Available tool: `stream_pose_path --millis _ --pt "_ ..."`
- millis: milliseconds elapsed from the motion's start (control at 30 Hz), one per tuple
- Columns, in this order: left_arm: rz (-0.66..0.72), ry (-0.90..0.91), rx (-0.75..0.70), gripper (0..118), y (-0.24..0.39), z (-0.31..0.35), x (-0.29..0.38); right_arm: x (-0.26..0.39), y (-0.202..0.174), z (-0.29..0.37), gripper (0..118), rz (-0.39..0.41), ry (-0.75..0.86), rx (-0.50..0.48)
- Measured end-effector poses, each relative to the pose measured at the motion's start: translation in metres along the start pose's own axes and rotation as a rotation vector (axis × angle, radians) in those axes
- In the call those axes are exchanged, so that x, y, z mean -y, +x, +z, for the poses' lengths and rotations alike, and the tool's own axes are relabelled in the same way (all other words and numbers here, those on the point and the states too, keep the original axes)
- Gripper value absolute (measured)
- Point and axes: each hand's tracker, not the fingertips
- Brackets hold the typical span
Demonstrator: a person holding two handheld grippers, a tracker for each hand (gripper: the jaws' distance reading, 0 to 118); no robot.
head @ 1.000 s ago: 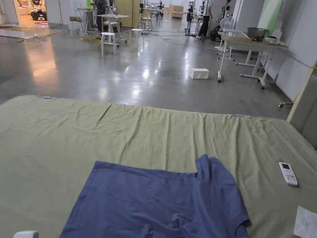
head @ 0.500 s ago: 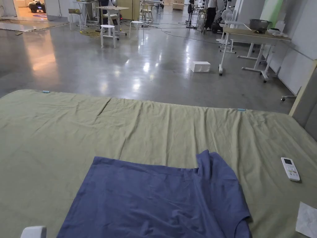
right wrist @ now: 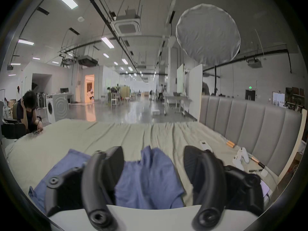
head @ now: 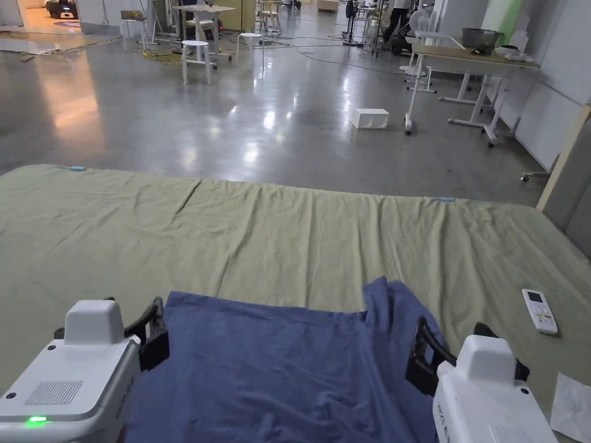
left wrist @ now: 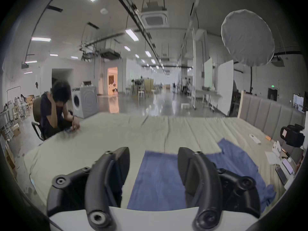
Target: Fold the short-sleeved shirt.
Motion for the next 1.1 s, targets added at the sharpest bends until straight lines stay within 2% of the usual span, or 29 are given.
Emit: stream_pose_path --millis 33,67,100,133,167,200,233,333,467,667,933,1067,1100 --pt "-0.002 0.035 0.005 28 0.002 0.002 -0.004 -0.006 -0.003 0.0 49 0.031 0.042 0.0" --pt "-0.011 0.036 -0.001 22 0.005 0.003 -0.008 -0.006 -0.005 -0.002 44 0.009 0.009 0.005" --pt "-0.021 0.043 -0.014 13 0.007 0.004 -0.01 -0.008 -0.006 -0.002 29 0.014 0.034 0.001" --pt "-0.02 0.05 -0.011 13 0.006 0.004 -0.012 -0.01 -0.006 -0.003 17 0.002 0.042 -0.008" --pt "-0.012 0.056 0.017 10 0.006 0.005 -0.014 -0.01 -0.008 -0.004 11 0.004 0.043 -0.004" --pt "-0.005 0.059 0.039 5 0.005 0.005 -0.015 -0.013 -0.01 -0.004 7 0.044 0.08 -0.004" --pt "-0.01 0.054 0.03 5 0.006 0.005 -0.015 -0.011 -0.011 -0.007 3 0.023 0.056 -0.021" --pt "-0.049 0.037 0.036 0 0.008 0.002 -0.014 -0.01 -0.017 -0.009 0 0.048 0.065 -0.02" --pt "-0.045 -0.018 0.045 0 0.006 -0.01 -0.003 -0.008 -0.019 -0.019 0 0.051 0.046 -0.022" --pt "-0.016 -0.212 0.069 0 -0.007 -0.059 0.031 0.011 -0.018 -0.041 0 0.054 -0.02 -0.036" --pt "0.05 -0.5 0.099 0 -0.035 -0.202 0.059 0.042 -0.015 -0.073 0 0.073 -0.115 -0.043" --pt "0.07 -0.608 0.046 2 -0.045 -0.278 0.064 0.057 -0.012 -0.087 0 0.078 -0.171 -0.042" --pt "0.062 -0.627 0.046 11 -0.047 -0.293 0.064 0.06 -0.012 -0.09 0 0.08 -0.178 -0.041"
